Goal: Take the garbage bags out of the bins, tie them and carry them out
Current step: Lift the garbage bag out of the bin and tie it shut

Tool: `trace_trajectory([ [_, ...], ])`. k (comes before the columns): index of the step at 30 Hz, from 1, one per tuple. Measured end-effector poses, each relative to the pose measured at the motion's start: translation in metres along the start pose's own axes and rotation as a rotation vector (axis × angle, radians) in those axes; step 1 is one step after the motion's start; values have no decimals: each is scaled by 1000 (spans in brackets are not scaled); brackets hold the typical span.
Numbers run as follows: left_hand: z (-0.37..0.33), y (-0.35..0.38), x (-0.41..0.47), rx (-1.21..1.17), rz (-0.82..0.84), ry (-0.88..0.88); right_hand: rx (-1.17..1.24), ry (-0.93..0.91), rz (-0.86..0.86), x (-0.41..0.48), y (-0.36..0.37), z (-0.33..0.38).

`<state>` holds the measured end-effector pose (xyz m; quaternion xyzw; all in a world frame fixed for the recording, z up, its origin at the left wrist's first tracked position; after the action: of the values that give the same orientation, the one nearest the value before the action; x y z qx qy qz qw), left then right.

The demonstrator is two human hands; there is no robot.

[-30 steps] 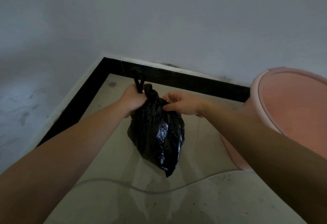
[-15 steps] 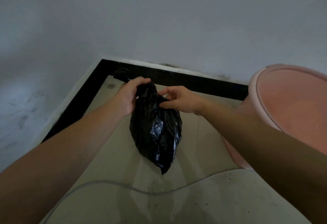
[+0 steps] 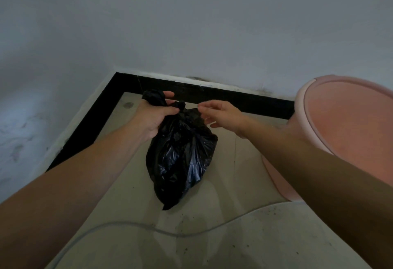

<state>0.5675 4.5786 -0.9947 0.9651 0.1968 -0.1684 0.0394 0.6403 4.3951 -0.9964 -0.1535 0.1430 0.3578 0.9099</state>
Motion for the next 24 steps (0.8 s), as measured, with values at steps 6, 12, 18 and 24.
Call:
trace_trajectory([
  [6,-6,4,-8,-59,44,50,48,-58,12,0,0,12],
  [12,-5,3,-10,-28,71,68,-27,-117,15,-2,6,16],
  [18,-9,3,-9,-63,5,72,-594,-356,-84,3,8,30],
  [24,13,-19,-2,96,-96,-26,-1035,-382,36,-6,12,15],
])
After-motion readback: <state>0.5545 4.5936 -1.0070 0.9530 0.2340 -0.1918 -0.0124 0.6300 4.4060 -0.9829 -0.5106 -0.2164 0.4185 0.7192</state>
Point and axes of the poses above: each hand's wrist, its own x-axis towards the middle knuckle, its own y-axis out of the palm, z = x × y, the point moved 6 cm from there along x, towards the middle knuckle, and after that the axes turned 6 degrees about x, right-handed, at the moved point
